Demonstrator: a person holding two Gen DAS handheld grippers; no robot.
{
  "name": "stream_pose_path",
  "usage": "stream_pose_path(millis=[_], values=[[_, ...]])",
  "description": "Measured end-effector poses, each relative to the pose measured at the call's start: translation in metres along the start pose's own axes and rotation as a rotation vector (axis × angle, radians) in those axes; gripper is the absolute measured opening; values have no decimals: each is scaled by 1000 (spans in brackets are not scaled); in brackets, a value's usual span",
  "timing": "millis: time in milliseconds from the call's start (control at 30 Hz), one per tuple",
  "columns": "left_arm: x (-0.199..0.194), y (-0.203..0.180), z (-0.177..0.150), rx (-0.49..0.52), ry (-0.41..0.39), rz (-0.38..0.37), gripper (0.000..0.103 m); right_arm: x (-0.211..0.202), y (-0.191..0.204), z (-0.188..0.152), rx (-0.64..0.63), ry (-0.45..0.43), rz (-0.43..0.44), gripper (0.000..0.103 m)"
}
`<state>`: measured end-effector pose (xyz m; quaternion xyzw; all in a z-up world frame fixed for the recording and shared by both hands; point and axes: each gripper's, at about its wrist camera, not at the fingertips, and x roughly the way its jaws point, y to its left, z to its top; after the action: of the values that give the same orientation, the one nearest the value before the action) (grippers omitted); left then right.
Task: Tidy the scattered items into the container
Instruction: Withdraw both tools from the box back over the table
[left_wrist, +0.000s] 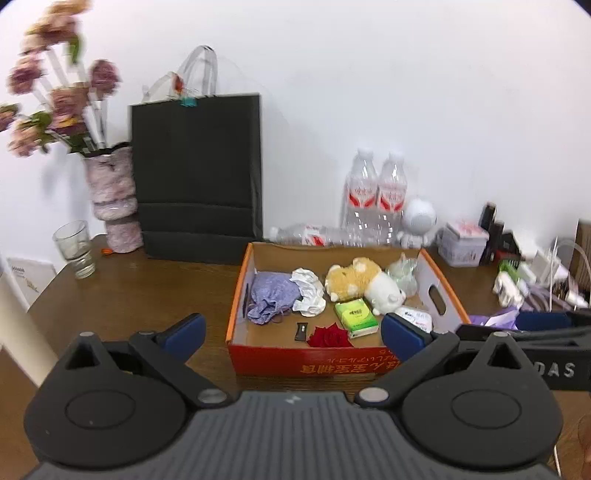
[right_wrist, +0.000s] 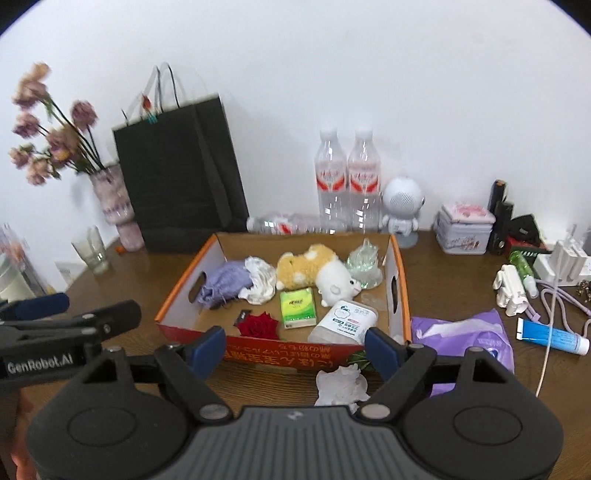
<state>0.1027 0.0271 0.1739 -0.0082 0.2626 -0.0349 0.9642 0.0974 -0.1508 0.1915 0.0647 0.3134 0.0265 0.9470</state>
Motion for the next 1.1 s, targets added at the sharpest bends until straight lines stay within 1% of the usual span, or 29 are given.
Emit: stream_pose_path(millis=[33,67,167,200,267,333,400,433,500,600,700,767,867,967,1100], values=[[-11,2,-12,-4,-43,-5,103,-12,-1,-14,-4,-44,3,83],[-21,4,-25,-8,-84,-1,103,-24,0,-30,-8,-91,7,87],[-48,8,-73,-12,-189,25,103,-55,2,-82,-21,-225,28,94],[-55,8,-91,-10,-208,32,103,-61,2,-97,-16,-248,32,94],[-64,6,-121,-5,-219,42,103,-70,1,-126,4,-271,53,94],[-72,4,-146,17,-212,42,103,-72,-1,-148,18,-260,59,94],[-79,2,-166,42,-208,53,103,-72,-3,-165,49,-245,38,94],[-83,2,-174,46,-206,59,103,-72,-4,-173,64,-233,36,94],[-90,4,-188,44,-197,45,103,-73,-4,-189,81,-221,34,94],[-101,6,-207,44,-188,19,103,-80,0,-210,69,-223,9,94],[-108,8,-223,40,-201,36,103,-85,8,-231,37,-228,6,94],[-108,9,-232,27,-199,57,103,-89,13,-243,16,-233,8,94],[-105,8,-240,13,-170,80,103,-94,20,-257,-22,-251,5,94],[-108,7,-244,-5,-166,72,103,-93,23,-265,-34,-243,7,94],[-110,6,-245,11,-167,59,103,-85,24,-266,-17,-211,3,94]])
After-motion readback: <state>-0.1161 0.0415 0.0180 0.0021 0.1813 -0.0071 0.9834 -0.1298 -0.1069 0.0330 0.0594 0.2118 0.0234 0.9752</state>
